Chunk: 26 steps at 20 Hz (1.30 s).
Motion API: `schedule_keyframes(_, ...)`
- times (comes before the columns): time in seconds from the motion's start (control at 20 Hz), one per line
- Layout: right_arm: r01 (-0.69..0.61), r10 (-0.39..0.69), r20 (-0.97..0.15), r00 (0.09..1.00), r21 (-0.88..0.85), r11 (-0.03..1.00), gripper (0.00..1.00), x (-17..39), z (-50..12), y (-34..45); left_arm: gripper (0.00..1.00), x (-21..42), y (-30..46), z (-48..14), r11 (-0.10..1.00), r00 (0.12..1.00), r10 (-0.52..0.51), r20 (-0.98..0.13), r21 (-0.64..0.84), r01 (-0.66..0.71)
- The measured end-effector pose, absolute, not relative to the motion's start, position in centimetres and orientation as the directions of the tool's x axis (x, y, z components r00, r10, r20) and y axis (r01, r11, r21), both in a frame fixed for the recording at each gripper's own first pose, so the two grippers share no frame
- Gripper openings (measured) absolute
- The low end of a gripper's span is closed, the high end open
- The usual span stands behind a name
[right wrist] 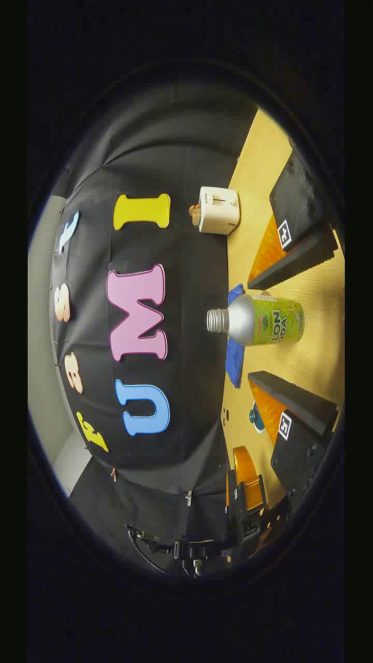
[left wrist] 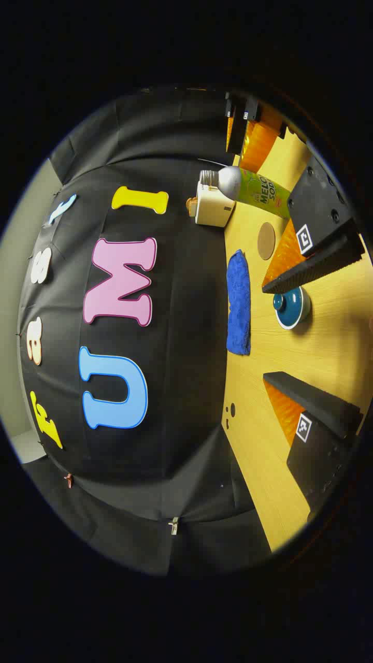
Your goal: Open the teacup lid with one hand, grasp the water bottle and pour water into the teacup with the other hand; after pouring, place the water bottle on the coaster and then close the teacup lid.
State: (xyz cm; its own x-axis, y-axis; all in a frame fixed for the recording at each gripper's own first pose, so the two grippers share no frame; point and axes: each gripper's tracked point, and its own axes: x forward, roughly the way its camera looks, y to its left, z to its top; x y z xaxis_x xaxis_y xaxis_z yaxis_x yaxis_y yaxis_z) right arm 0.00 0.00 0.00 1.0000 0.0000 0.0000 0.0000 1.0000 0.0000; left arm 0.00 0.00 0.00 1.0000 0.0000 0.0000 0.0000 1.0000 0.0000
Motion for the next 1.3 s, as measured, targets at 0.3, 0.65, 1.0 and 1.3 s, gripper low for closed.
schedule_keyframes(0.3,0.014,-0.014,-0.026,1.000,0.022,1.000,0.98,0.1,-1.0,-0.8,0.96,0.5,-0.4,-0.9,1.000,1.000,-0.014,-0.024,-0.012,0.013)
schedule_keyframes(0.65,0.029,-0.029,-0.049,0.998,-0.004,1.000,0.98,0.1,-2.1,-1.1,0.95,-0.2,0.0,-1.8,1.000,0.999,-0.007,-0.043,0.007,0.007)
schedule_keyframes(1.0,0.038,-0.036,-0.056,0.998,0.039,0.999,0.98,0.3,-2.3,-1.3,0.96,0.9,-0.9,-2.7,0.999,0.996,-0.034,-0.081,-0.015,0.033)
schedule_keyframes(1.3,0.042,-0.040,-0.059,0.997,0.028,0.999,0.98,0.3,-2.6,-1.9,0.94,2.4,-2.2,-3.3,0.998,0.993,-0.066,-0.093,0.007,0.067)
